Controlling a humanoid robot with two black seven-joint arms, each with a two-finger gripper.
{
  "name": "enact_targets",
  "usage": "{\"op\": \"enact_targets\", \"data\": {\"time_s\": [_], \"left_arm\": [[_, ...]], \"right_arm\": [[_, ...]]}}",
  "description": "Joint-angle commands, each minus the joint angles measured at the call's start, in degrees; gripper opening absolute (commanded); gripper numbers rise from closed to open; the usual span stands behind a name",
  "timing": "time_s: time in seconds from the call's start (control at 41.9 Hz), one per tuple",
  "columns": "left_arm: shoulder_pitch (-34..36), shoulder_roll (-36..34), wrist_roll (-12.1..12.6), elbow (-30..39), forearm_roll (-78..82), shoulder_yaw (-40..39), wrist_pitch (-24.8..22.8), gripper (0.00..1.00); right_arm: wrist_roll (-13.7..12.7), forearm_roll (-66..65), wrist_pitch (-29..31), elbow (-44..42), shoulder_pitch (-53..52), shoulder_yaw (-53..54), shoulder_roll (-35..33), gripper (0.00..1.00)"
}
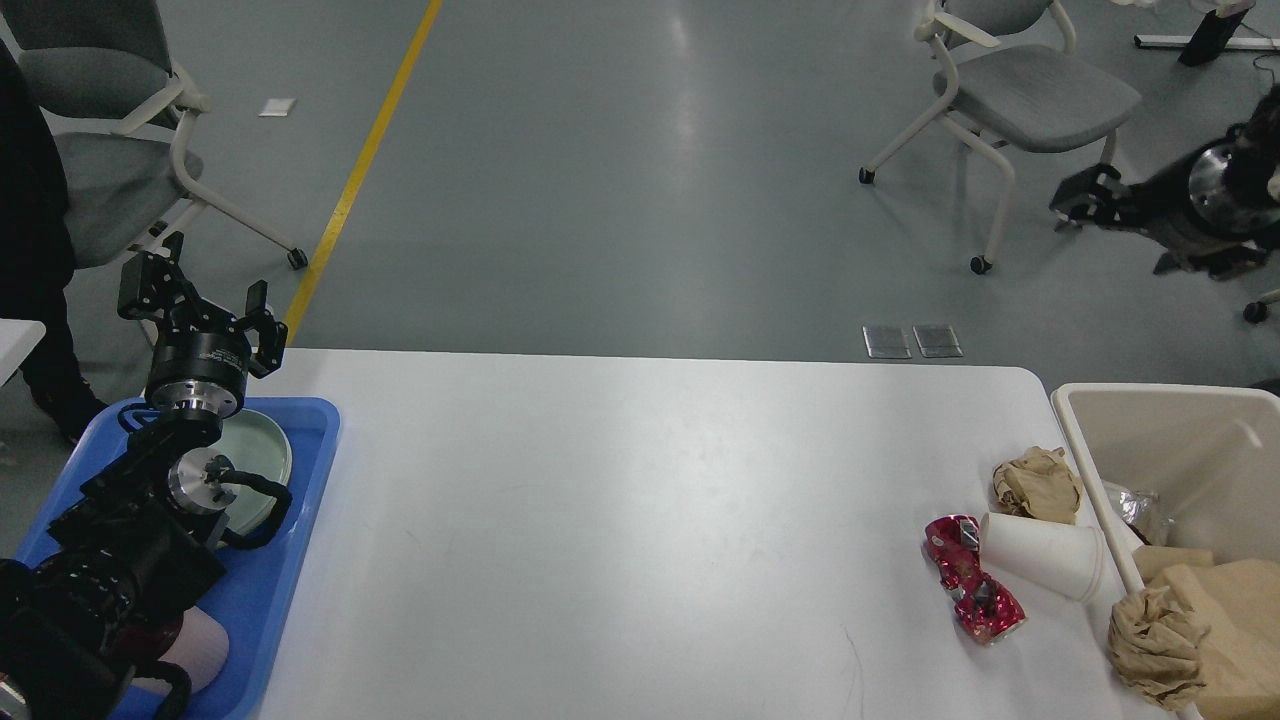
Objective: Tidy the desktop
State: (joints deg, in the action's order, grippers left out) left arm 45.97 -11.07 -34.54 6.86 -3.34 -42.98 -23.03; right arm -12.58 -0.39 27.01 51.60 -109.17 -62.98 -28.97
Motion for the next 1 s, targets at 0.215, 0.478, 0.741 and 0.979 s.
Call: {"op": "enact_targets", "data": {"time_s": [0.215, 0.478, 0.741, 0.979], "left_arm": [[0.0, 0.0, 0.0, -0.01, 0.0, 0.0, 0.0, 0.97], [0.0, 0.0, 0.0, -0.01, 0.0, 0.0, 0.0, 0.97], [0.0, 0.0, 0.0, -0.01, 0.0, 0.0, 0.0, 0.97], [0.0, 0.0, 0.0, -0.01, 0.0, 0.0, 0.0, 0.97]], "right_arm": [[0.19, 0.3, 26.68, 10.8, -15.81, -3.73, 5.86, 1.0], [-0.17, -2.59, 25.82, 8.61, 1.57, -7.24, 1.55, 1.0], [-0.17, -1.89, 15.46, 3.77, 19.95, -4.52, -4.42, 1.0], [-0.17, -1.89, 10.44, 1.93, 30.33, -0.74, -5.57, 1.0]]}}
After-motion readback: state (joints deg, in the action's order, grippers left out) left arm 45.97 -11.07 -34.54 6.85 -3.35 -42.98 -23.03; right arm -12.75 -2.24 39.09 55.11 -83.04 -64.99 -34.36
